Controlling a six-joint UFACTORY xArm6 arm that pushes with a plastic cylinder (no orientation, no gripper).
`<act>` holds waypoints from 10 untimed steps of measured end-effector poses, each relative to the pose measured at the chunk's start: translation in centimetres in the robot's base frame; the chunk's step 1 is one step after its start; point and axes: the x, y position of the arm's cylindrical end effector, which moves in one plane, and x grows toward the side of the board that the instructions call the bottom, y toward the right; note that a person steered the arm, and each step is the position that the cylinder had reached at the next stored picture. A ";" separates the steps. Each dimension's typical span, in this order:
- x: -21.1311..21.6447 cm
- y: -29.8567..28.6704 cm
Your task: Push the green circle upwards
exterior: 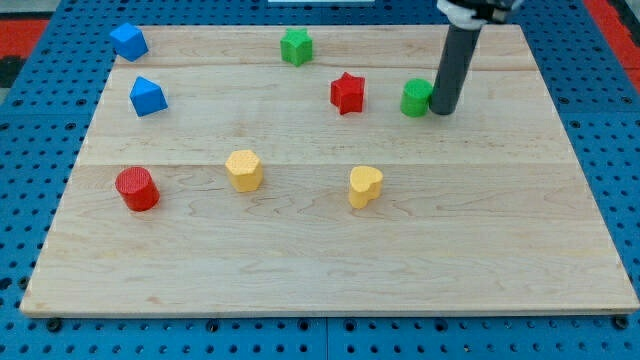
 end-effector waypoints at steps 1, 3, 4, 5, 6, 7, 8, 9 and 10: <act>2.6 0.4; 1.2 -4.3; -1.8 -2.1; -3.6 0.0; -0.4 -0.9; -1.0 -4.2; -4.4 -5.0; -7.0 -5.1; -7.6 -2.1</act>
